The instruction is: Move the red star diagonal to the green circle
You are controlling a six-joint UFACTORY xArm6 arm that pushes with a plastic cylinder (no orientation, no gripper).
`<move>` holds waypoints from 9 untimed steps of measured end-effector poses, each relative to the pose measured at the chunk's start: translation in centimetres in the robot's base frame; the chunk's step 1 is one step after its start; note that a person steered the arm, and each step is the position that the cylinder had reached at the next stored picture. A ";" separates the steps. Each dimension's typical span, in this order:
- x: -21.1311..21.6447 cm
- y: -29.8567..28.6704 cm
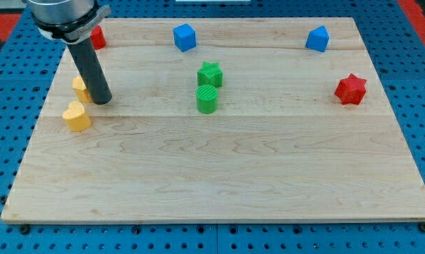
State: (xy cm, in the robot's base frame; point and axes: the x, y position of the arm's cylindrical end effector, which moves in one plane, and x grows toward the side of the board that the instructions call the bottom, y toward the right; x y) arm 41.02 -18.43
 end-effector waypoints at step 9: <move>1.6 11.2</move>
State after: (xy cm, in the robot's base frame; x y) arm 42.64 -7.24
